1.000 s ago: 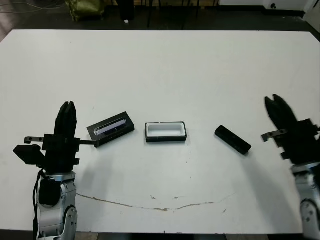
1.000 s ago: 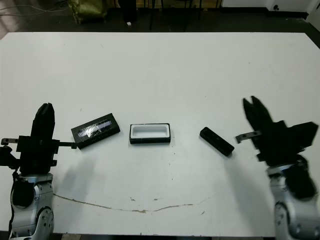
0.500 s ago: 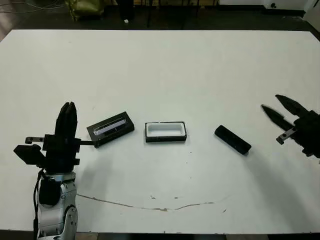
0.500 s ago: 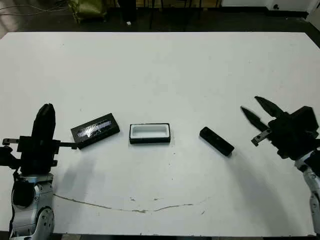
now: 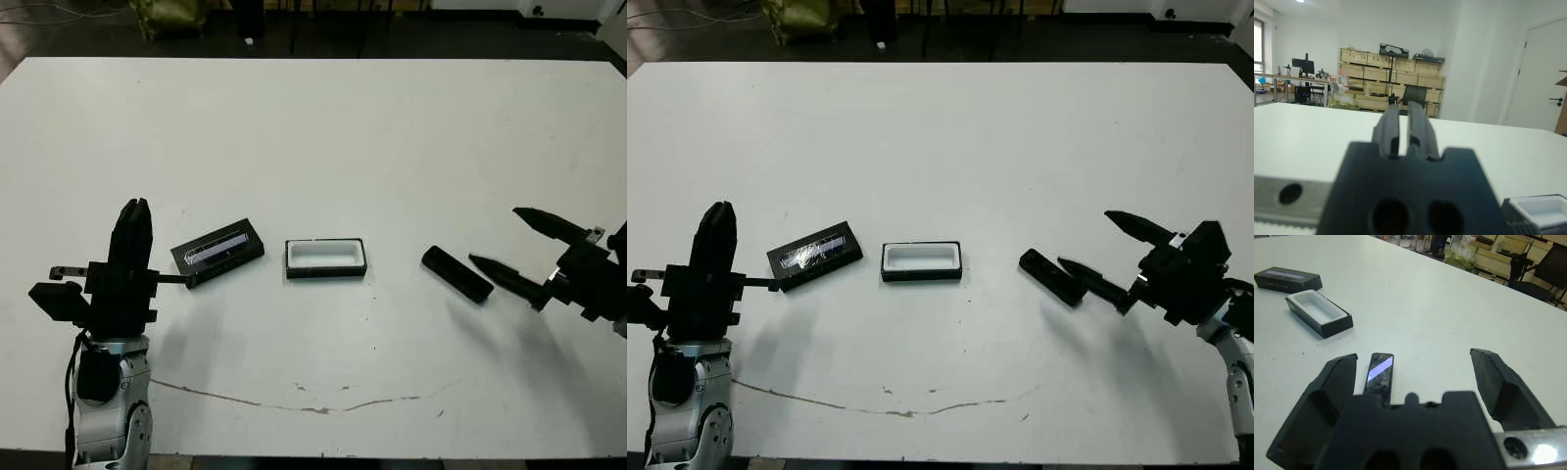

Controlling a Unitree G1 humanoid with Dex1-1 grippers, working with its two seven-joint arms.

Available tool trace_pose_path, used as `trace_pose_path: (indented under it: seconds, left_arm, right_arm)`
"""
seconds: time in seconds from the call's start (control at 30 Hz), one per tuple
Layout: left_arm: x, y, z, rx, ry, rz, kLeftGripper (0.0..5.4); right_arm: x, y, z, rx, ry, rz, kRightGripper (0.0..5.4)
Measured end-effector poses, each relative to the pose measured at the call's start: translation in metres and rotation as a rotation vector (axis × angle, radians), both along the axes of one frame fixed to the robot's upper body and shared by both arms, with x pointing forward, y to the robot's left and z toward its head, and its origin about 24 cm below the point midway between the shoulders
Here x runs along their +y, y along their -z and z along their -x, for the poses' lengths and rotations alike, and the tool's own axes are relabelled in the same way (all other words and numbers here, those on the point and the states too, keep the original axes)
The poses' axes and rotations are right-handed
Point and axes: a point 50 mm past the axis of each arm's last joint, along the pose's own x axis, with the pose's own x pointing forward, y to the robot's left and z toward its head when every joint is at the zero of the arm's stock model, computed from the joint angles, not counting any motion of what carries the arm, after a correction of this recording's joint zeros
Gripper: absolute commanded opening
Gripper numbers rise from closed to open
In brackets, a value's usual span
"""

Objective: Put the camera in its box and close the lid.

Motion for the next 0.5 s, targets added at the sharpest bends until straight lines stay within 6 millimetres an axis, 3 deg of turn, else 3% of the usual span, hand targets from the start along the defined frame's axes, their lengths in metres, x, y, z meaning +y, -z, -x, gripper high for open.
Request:
trace_pose_path:
  seconds: [0.07, 0.13, 0.4, 0.5]
  left_arm:
    - [0.000, 0.000, 0.000, 0.000, 0.000, 0.000, 0.00]
    - [0.000, 0.000, 0.000, 0.000, 0.001, 0.001, 0.00]
    - [0.000, 0.000, 0.000, 0.000, 0.001, 0.001, 0.00]
    - [0.000, 0.000, 0.000, 0.001, 0.000, 0.000, 0.00]
  right_arm:
    - [-0.002, 0.001, -0.001, 0.004, 0.000, -0.005, 5.38]
    - [-0.003, 0.003, -0.002, 0.006, 0.003, -0.008, 5.32]
    - [-0.002, 0.012, -0.002, 0.042, -0.005, -0.009, 3.95]
    - [0.000, 0.017, -0.003, 0.067, -0.018, -0.012, 4.00]
